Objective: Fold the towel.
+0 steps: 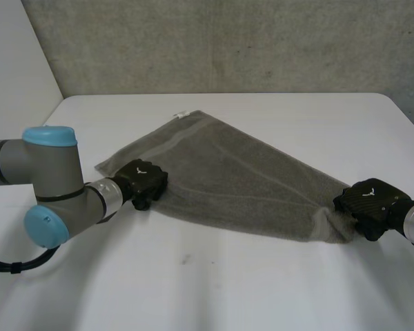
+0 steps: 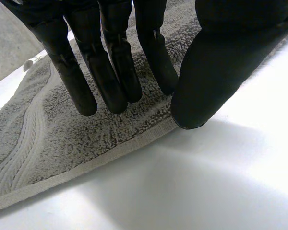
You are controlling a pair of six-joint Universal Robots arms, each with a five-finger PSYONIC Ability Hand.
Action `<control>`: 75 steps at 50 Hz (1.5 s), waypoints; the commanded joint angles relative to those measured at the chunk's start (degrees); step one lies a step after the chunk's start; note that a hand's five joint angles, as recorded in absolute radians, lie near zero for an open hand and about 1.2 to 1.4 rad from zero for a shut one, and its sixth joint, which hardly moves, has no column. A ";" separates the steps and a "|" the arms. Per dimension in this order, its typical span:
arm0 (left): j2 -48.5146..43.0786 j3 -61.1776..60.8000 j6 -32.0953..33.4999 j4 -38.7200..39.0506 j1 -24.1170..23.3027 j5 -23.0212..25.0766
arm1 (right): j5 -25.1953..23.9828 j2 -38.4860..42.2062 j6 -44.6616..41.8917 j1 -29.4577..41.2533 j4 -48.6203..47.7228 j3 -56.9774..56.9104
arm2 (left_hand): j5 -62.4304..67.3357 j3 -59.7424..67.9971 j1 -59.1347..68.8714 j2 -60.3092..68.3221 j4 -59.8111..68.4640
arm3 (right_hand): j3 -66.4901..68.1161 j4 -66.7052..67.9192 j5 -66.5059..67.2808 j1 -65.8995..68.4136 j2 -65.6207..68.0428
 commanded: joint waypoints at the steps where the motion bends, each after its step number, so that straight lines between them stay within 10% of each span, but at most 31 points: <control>1: -0.12 0.03 0.01 -0.19 -0.24 0.00 | 0.00 0.08 -0.04 0.00 -0.06 -0.01 | 17.73 17.63 17.70 17.53 17.54 | 1.54 1.39 2.07 3.77 2.64; 16: 4.36 -0.68 -0.26 -1.94 -1.48 0.79 | 0.44 -1.50 0.31 0.53 -0.06 -0.88 | 24.01 23.90 23.98 23.81 23.82 | 1.54 1.39 2.07 3.77 2.64; 35: 39.86 -21.93 -8.33 -4.84 -1.56 1.05 | 1.32 -12.23 17.01 1.06 0.46 -10.81 | 24.01 23.90 23.98 23.81 23.82 | 1.54 1.39 2.07 3.77 2.64; 56: 23.78 -17.73 -9.31 0.61 -5.52 0.00 | 4.57 -0.45 16.84 9.23 0.03 -15.65 | 24.01 23.90 23.98 23.81 23.82 | 1.54 1.39 2.07 3.77 2.64; 75: 9.37 32.46 -17.92 7.11 -5.52 -13.98 | 16.26 11.77 31.87 20.04 -23.97 -53.88 | 24.01 23.90 23.98 23.81 23.82 | 1.54 1.39 2.07 3.77 2.64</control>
